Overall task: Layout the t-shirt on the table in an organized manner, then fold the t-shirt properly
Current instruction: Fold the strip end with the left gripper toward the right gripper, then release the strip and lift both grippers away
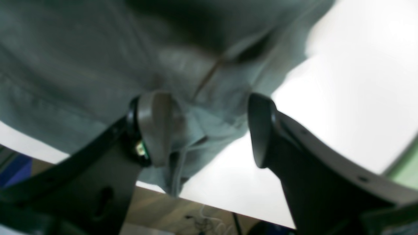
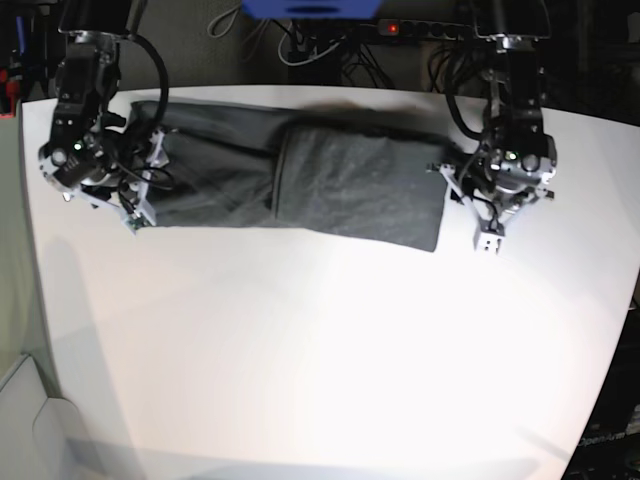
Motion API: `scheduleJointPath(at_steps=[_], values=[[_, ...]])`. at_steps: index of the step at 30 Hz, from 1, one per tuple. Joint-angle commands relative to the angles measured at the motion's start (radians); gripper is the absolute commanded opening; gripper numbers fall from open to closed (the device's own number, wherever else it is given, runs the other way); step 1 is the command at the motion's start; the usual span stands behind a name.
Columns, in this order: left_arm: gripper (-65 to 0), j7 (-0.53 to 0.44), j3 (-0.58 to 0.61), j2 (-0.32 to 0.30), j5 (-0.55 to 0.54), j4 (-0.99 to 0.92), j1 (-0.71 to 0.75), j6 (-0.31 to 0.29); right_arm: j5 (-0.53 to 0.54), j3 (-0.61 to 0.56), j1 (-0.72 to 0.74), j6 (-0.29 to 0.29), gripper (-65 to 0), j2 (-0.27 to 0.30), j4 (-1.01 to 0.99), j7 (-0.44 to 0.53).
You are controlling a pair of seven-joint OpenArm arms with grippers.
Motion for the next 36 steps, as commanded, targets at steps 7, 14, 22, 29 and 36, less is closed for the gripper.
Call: scheduleJointPath(at_steps=[7, 14, 22, 29, 36], values=[[-42.1, -0.064, -0.002, -0.006, 0.003, -0.065, -0.012, 0.003, 0.000, 0.003, 0.034, -0.004, -27.5, -0.010, 0.079, -0.059], [-42.1, -0.066, -0.002, -0.005, 0.001, -0.091, -0.012, 0.003, -0.001, 0.063, 0.056, -0.004, -27.3, -0.012, 0.071, -0.070], [-42.1, -0.066, -0.002, -0.005, 0.001, -0.086, -0.005, 0.003, 0.005, 0.144, 0.076, -0.004, -27.3, -0.007, -0.041, -0.066], [-42.1, -0.066, -0.002, -0.005, 0.001, -0.083, -0.002, 0.003, 0.005, 0.141, 0.073, -0.004, -27.3, -0.033, -0.076, -0.063], [-42.1, -0.064, -0.002, -0.005, 0.001, -0.076, 0.012, 0.003, 0.005, 0.140, 0.079, -0.004, -27.3, -0.039, -0.163, -0.013]])
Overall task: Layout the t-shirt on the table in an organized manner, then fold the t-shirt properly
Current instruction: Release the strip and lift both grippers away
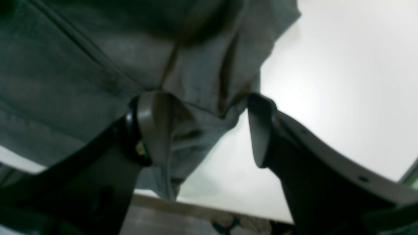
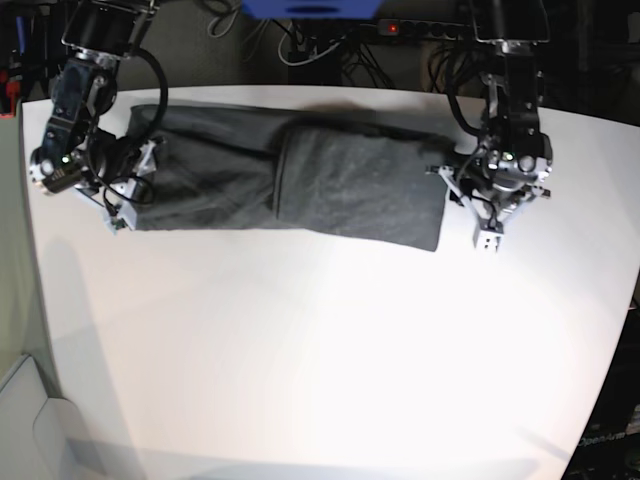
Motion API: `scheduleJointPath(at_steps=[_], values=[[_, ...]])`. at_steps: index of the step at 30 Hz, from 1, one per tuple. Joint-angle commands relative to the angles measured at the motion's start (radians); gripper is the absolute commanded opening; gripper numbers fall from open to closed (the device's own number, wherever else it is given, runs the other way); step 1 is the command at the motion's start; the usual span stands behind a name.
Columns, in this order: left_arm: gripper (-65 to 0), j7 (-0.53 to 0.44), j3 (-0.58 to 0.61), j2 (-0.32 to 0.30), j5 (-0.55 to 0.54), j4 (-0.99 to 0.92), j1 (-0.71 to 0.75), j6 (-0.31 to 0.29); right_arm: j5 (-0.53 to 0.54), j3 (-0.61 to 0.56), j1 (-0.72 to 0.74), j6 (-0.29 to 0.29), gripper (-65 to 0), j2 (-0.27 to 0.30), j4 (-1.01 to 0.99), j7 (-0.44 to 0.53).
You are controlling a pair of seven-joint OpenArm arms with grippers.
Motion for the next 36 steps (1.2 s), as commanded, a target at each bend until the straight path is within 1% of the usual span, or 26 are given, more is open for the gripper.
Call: scheduleJointPath(at_steps=[1, 4, 8, 10, 12, 14, 15, 19, 23, 26, 28, 31, 32, 35, 36], values=[[-42.1, 0.033, -0.002, -0.003, 0.004, 0.006, 0.005, 0.000, 0.004, 0.000, 0.003, -0.001, -27.4, 0.005, -0.001, 0.014], [-42.1, 0.033, -0.002, -0.003, 0.004, 0.004, 0.011, 0.000, 0.004, 0.003, 0.008, -0.001, -27.7, 0.004, -0.026, 0.017], [-42.1, 0.033, -0.002, -0.003, 0.004, 0.006, 0.020, 0.000, 0.004, 0.006, 0.009, -0.001, -27.9, -0.022, -0.043, 0.017], [-42.1, 0.033, -0.002, -0.003, 0.004, 0.006, 0.020, 0.000, 0.004, 0.005, 0.009, -0.001, -29.6, -0.035, -0.043, 0.017], [-42.1, 0.033, -0.002, -0.003, 0.004, 0.006, 0.020, 0.000, 0.004, 0.005, 0.009, -0.001, -35.0, -0.050, -0.043, 0.017], [-42.2, 0.033, -0.002, -0.003, 0.004, 0.006, 0.020, 0.000, 0.004, 0.002, 0.009, -0.001, -42.7, -0.053, -0.043, 0.017], [-42.3, 0.033, -0.002, -0.003, 0.004, 0.006, 0.020, 0.000, 0.004, 0.000, 0.009, -0.001, -46.5, -0.064, -0.043, 0.017], [-42.4, 0.033, -0.002, -0.003, 0.004, 0.006, 0.020, 0.000, 0.004, 0.000, 0.009, -0.001, -65.0, -0.077, -0.043, 0.014], [-42.4, 0.033, -0.003, 0.002, 0.004, 0.006, 0.019, 0.000, 0.012, 0.003, 0.023, -0.001, -65.0, -0.079, -0.033, 0.008], [-42.4, 0.039, -0.011, 0.025, 0.004, 0.029, 0.013, 0.000, 0.092, 0.005, 0.032, -0.001, -65.0, -0.067, -0.032, 0.006], [-42.4, 0.040, -0.011, 0.031, 0.004, 0.078, 0.014, 0.000, 0.136, 0.005, 0.037, -0.001, -65.0, -0.041, -0.033, 0.006], [-42.4, 0.043, -0.011, 0.045, 0.004, 0.168, 0.020, 0.001, 0.159, 0.002, 0.038, -0.001, -65.0, -0.030, -0.033, 0.006], [-42.4, 0.053, -0.012, 0.053, 0.009, 0.205, 0.020, 0.004, 0.156, 0.002, 0.038, -0.001, -65.0, -0.030, -0.033, 0.006], [-42.4, 0.142, -0.052, 0.065, 0.012, 0.277, 0.014, 0.001, 0.156, 0.000, 0.038, -0.001, -65.0, -0.028, -0.033, 0.006], [-42.5, 0.157, -0.060, 0.065, 0.012, 0.288, 0.013, 0.001, 0.156, 0.002, 0.038, -0.001, -65.0, -0.028, -0.033, 0.006]])
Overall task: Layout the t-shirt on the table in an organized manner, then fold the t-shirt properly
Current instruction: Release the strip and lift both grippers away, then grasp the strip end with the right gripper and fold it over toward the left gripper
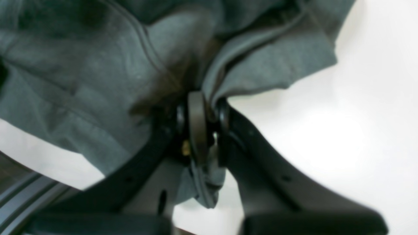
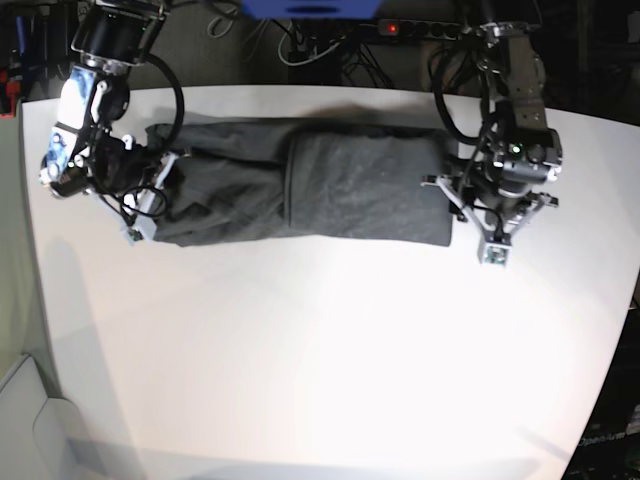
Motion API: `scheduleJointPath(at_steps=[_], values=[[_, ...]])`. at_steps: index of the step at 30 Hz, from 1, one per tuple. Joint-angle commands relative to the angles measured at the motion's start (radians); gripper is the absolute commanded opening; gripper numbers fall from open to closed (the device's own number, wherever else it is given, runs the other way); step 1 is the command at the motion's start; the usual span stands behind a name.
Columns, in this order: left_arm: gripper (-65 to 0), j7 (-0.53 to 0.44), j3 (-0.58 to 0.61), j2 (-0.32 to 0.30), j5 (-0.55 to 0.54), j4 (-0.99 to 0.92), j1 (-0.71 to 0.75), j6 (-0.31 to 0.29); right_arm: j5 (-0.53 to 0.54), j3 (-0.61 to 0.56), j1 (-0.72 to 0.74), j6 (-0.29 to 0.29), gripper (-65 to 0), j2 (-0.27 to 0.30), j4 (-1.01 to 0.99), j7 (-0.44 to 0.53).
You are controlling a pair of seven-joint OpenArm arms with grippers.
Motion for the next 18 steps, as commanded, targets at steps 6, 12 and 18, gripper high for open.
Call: scheduleJointPath(at_steps=[6, 12, 18], values=[[-60.6, 0.013, -0.023, -0.028, 0.012, -0.041, -0.004, 0.011, -0.003, 0.001, 0.009, 0.003, -65.0, 0.009, 0.026, -0.008], [-65.0, -0.047, -0.023, -0.035, 0.011, -0.216, -0.007, 0.009, -0.003, -0.002, 0.007, 0.003, -65.0, 0.002, 0.131, -0.014], [-65.0, -0.062, -0.023, -0.017, 0.011, -0.230, -0.007, 0.009, 0.068, -0.004, 0.021, 0.003, -65.0, -0.011, 0.200, -0.051]])
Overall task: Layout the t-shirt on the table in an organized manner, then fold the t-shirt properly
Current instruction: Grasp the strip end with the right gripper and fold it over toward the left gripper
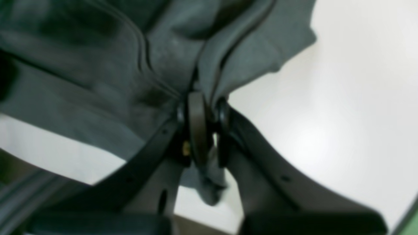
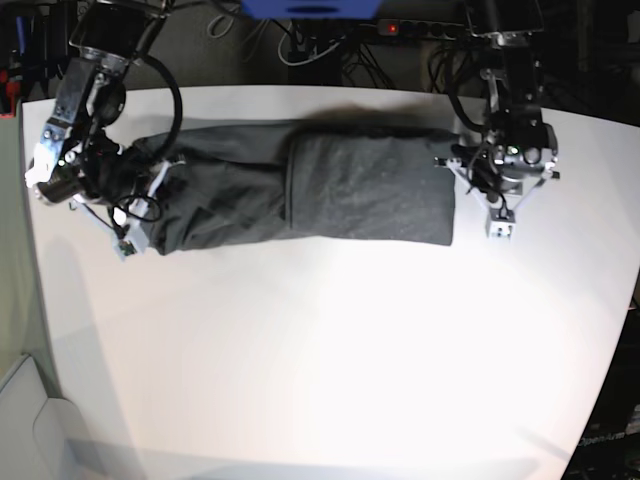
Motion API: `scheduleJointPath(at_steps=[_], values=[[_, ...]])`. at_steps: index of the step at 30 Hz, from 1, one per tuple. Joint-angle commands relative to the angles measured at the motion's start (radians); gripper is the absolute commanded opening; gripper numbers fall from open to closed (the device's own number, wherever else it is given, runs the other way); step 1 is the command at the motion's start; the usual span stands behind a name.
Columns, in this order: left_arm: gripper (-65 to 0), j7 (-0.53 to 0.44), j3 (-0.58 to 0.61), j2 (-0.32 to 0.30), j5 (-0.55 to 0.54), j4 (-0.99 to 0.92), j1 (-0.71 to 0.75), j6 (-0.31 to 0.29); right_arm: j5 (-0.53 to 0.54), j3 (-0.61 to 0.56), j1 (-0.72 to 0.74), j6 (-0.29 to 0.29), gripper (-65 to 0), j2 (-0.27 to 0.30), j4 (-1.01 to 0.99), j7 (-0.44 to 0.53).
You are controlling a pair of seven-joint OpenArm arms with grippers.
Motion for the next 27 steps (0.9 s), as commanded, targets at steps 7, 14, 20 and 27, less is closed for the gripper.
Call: scheduleJointPath(at_steps=[7, 14, 20, 27], values=[[-65.0, 0.001, 0.003, 0.005, -0.022, 0.001, -0.006, -0.005, 0.241, -0.031, 0.027, -0.001, -65.0, -0.029, 0.163, -0.028], [-65.0, 0.001, 0.003, 0.005, -0.022, 0.001, -0.005, -0.004, 0.294, -0.169, 0.025, -0.001, -65.0, -0.118, 0.224, -0.028], [-65.0, 0.003, 0.002, 0.005, -0.022, 0.001, 0.001, -0.004, 0.294, -0.304, 0.021, -0.001, -65.0, -0.201, 0.224, -0.028], [-65.0, 0.011, -0.001, 0.003, -0.022, 0.002, 0.004, -0.004, 0.290, -0.470, 0.027, -0.001, -65.0, -0.213, 0.215, -0.028]])
